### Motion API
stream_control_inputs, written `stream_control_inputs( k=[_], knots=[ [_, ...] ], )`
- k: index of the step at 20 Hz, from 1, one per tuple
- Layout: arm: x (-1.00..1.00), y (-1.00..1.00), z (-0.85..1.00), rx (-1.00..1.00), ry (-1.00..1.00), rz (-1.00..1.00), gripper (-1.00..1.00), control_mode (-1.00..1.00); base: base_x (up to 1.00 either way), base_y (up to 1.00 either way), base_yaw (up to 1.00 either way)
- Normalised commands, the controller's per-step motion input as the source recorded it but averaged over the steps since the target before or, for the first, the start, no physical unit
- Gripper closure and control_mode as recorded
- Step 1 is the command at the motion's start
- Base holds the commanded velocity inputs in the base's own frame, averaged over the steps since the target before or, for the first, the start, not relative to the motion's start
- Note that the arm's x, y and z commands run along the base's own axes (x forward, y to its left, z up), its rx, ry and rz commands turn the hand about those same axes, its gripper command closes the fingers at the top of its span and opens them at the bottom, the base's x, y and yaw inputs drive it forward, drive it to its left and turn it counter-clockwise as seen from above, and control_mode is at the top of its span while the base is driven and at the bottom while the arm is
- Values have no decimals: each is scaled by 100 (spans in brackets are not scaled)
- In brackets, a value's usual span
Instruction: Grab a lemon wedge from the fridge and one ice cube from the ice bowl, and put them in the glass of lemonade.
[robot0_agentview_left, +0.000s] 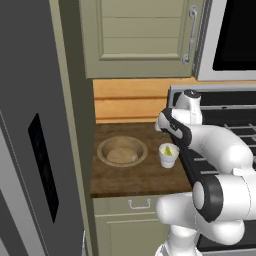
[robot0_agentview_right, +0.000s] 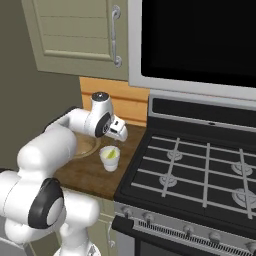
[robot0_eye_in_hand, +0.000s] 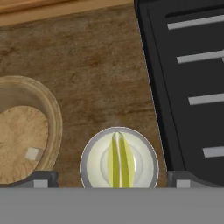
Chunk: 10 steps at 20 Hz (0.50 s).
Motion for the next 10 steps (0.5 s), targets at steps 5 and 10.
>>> stream_control_inputs(
  k=[5,10],
  knots=[
    [-28,0,27,6,-9,0,-100,-100,0,0,0],
    [-53,-9,9,8,-10,0,-100,-100,0,0,0]
  ],
)
